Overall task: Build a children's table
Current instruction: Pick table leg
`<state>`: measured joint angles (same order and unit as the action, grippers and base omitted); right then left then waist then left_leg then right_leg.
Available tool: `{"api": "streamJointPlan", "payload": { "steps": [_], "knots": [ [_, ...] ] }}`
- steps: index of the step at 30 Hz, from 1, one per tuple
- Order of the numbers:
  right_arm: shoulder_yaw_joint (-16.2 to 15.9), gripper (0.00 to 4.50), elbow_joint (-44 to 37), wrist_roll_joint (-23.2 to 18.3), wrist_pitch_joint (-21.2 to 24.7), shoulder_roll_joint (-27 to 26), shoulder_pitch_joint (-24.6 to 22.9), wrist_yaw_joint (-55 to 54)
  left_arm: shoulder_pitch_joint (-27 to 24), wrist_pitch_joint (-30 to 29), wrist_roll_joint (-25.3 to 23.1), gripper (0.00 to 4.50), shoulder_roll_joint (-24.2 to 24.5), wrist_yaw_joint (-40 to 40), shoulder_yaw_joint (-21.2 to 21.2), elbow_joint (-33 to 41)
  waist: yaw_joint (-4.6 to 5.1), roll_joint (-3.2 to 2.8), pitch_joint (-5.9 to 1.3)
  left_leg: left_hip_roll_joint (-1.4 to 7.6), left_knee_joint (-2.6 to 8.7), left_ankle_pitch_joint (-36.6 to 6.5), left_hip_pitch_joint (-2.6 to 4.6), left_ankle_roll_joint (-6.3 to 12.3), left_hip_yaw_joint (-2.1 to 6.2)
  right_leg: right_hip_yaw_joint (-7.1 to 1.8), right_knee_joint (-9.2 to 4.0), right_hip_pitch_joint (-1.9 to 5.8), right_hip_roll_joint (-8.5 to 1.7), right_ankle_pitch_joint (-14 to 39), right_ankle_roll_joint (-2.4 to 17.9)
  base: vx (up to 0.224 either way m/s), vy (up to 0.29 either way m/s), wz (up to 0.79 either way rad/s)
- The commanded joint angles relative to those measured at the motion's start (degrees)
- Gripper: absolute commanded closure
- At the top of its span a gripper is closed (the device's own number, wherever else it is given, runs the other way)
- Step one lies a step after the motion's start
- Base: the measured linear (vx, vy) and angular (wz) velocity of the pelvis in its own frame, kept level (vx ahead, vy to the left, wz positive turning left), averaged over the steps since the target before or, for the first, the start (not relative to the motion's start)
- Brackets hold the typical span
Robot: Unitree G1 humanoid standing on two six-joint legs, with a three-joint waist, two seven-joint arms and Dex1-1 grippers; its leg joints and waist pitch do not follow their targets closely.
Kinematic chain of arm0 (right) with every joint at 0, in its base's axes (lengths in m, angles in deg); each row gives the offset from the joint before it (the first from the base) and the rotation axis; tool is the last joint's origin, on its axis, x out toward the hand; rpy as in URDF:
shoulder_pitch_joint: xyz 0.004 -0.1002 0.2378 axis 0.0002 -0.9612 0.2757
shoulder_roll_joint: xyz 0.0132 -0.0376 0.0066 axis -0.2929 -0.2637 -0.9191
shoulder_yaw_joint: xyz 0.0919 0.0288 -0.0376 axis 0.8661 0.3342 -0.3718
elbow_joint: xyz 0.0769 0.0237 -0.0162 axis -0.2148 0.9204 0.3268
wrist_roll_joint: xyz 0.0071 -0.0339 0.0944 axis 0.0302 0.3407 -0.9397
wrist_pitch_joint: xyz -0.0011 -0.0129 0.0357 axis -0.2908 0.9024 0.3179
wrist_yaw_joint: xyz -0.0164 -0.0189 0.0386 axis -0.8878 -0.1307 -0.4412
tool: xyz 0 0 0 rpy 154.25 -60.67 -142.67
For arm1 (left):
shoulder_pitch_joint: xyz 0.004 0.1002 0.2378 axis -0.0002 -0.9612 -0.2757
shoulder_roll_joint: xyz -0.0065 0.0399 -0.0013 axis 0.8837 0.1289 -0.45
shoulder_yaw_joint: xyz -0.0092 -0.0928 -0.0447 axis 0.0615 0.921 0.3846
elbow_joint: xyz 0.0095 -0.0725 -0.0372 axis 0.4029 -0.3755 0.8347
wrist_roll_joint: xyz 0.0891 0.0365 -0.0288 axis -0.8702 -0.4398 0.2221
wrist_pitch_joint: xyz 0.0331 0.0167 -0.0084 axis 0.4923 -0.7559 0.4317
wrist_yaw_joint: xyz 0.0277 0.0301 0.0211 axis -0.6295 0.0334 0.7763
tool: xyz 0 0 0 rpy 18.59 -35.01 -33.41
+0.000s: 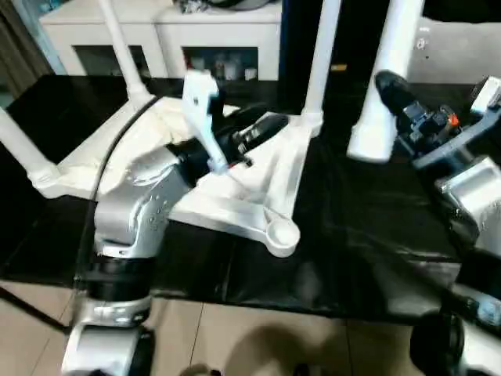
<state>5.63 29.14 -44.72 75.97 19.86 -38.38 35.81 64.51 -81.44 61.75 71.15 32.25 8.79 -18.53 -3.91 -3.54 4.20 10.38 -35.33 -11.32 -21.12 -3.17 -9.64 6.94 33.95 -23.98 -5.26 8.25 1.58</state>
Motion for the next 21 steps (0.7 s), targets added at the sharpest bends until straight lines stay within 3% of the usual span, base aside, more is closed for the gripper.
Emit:
{"api": "streamJointPlan", "payload": {
  "steps": [1,6,9,11,12,13,14,15,17,18,20,21],
  "knots": [
    [-1.5,2.62,-2.5,-2.4,0.7,-0.3,-0.2,0.7,1.3,-1.6,2.1,1.99,-0.3,0.8,0.9,1.3,-0.56,1.53,-4.89,1.34,3.57,-5.1,-0.1,5.11,0.29,-2.18,-5.44,3.71,-2.8,25.2,5.1,0.0,0.0,0.0],
    [-5.3,2.62,-5.2,-2.7,1.2,-1.2,-2.6,1.0,2.9,-4.9,7.1,1.99,-4.2,3.6,3.4,2.2,-0.88,1.58,-4.7,1.23,3.73,-6.1,0.02,3.98,0.27,-2.07,-5.98,3.63,-2.79,27.8,3.0,0.0,0.0,0.0],
    [-9.3,2.62,-6.5,0.5,-0.9,-0.6,-4.4,0.7,3.9,-6.0,10.6,1.99,-4.9,6.1,5.8,1.9,-1.02,1.72,-4.73,1.2,3.83,-5.8,-0.19,3.68,0.36,-1.98,-6.06,3.74,-2.79,27.3,2.2,0.0,0.0,0.0],
    [-13.5,2.62,-7.4,4.8,-4.2,0.5,-5.9,0.7,4.2,-6.3,11.4,1.99,-4.9,7.1,6.8,1.5,-1.04,1.5,-4.71,1.34,3.94,-5.8,-0.06,3.31,0.46,-2.08,-6.03,3.61,-2.71,26.7,1.6,0.0,0.0,0.0],
    [-13.5,2.62,-7.4,4.8,-4.2,0.5,-5.9,0.7,4.2,-6.3,11.4,1.99,-4.9,7.1,6.8,1.5,-0.99,1.55,-4.76,1.29,3.91,-5.6,-0.16,3.25,0.48,-2.03,-5.97,3.68,-2.71,26.4,1.6,0.0,0.0,0.0],
    [-18.3,2.62,-8.1,9.9,-8.5,0.4,-7.4,0.0,4.1,-6.9,10.4,1.99,-4.4,7.7,6.8,0.5,-1.06,1.48,-4.9,1.37,3.95,-5.4,-0.06,3.34,0.48,-2.08,-5.95,3.65,-2.78,25.8,1.6,0.0,0.0,0.0],
    [-18.5,2.62,-8.1,10.2,-8.7,0.3,-7.4,-0.1,4.0,-6.9,10.3,1.99,-4.4,7.8,6.8,0.4,-0.99,1.53,-4.83,1.35,3.98,-5.1,-0.09,3.15,0.42,-2.16,-5.94,3.6,-2.73,25.3,1.4,0.0,0.0,0.0],
    [-22.5,2.62,-8.4,15.0,-14.0,0.2,-8.5,-0.8,3.9,-7.3,9.1,1.99,-4.3,8.5,6.2,-0.2,-1.05,1.52,-4.88,1.38,4.02,-4.9,-0.14,3.25,0.5,-2.18,-5.83,3.7,-2.83,25.0,1.5,0.0,0.0,0.0],
    [-25.9,2.62,-8.2,19.5,-19.3,0.5,-9.4,-1.1,3.4,-7.2,7.7,1.99,-3.7,8.9,4.8,-0.6,-0.92,1.44,-4.94,1.52,4.01,-4.3,-0.2,3.23,0.52,-2.36,-5.61,3.64,-2.85,23.3,1.8,0.0,0.0,0.0],
    [-25.9,2.62,-8.2,19.5,-19.3,0.5,-9.4,-1.1,3.4,-7.2,7.7,1.99,-3.7,8.9,4.8,-0.6,-1.1,1.49,-5.02,1.57,3.97,-4.1,-0.22,3.27,0.59,-2.38,-5.46,3.64,-3.02,22.9,1.9,0.0,0.0,0.0],
    [-30.8,2.62,-7.0,25.6,-27.6,0.2,-11.2,-1.7,2.6,-6.9,6.9,1.99,-3.2,9.7,3.1,-1.3,-1.13,1.4,-4.96,1.62,3.95,-4.1,-0.24,3.61,0.56,-2.52,-5.29,3.59,-3.04,22.0,2.6,0.0,0.0,0.0],
    [-31.7,2.62,-6.7,26.9,-29.4,0.1,-11.6,-1.9,2.5,-6.7,6.7,1.99,-3.2,9.9,2.8,-1.4,-1.06,1.42,-4.88,1.61,3.97,-4.2,-0.26,3.65,0.54,-2.54,-5.28,3.58,-2.99,21.8,2.8,0.0,0.0,0.0]
  ]
}}
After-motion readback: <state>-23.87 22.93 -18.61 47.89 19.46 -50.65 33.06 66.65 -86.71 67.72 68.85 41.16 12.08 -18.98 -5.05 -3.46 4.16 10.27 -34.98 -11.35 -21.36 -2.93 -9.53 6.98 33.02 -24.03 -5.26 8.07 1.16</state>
